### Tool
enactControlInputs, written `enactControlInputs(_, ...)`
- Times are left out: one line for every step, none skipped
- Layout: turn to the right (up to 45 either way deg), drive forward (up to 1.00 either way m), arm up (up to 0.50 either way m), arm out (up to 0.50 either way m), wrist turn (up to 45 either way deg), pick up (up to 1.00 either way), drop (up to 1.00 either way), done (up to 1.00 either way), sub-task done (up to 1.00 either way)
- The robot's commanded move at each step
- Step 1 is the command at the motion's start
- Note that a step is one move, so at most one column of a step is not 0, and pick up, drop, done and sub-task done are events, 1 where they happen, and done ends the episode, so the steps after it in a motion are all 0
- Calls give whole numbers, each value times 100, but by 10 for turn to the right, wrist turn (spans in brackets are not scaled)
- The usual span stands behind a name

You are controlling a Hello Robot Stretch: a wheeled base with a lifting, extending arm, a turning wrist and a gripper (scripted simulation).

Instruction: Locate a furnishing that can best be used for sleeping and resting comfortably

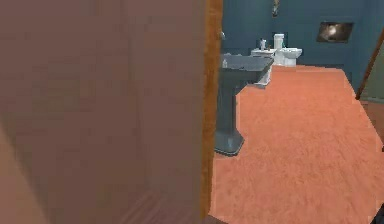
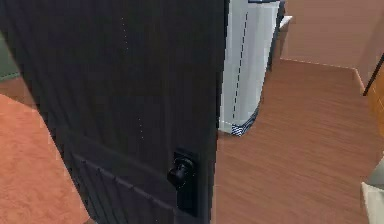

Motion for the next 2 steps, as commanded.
enactControlInputs(300,0,0,0,0,0,0,0,0)
enactControlInputs(0,40,0,0,0,0,0,0,0)
